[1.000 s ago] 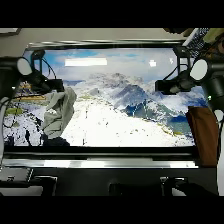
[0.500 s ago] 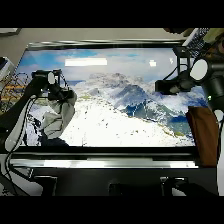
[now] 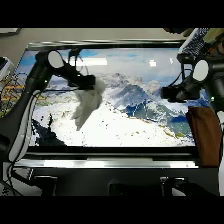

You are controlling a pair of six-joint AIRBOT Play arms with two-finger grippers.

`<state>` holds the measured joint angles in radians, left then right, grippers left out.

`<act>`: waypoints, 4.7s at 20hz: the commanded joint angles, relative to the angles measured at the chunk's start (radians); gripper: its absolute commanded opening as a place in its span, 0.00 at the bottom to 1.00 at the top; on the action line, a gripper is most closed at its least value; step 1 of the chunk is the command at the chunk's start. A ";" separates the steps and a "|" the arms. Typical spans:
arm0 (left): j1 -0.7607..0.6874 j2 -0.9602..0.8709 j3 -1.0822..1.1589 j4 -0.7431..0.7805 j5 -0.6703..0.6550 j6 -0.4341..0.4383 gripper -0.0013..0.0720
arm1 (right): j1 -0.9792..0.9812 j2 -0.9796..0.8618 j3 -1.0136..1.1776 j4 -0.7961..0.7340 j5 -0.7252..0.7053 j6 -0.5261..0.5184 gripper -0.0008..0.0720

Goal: Fold the clothes and pants, and hang the long-sleeved shirts on hangers.

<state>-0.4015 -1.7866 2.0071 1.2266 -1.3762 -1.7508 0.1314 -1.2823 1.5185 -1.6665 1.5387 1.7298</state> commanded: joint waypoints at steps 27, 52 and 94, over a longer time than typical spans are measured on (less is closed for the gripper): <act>0.351 0.584 -1.299 -0.518 0.322 0.352 0.66 | -0.002 0.130 0.001 -0.071 -0.060 0.091 0.51; 0.092 0.280 -1.329 -0.835 0.643 0.609 0.04 | -0.003 0.130 0.001 0.185 -0.202 0.338 0.51; 0.339 0.464 -1.025 -0.724 0.421 0.473 0.04 | -0.255 -0.137 0.003 0.980 -0.480 -0.392 0.07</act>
<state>-0.1104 -1.3861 0.8543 0.4267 -0.9272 -1.2171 -0.0971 -1.5925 1.5208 -0.6708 1.0927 1.3678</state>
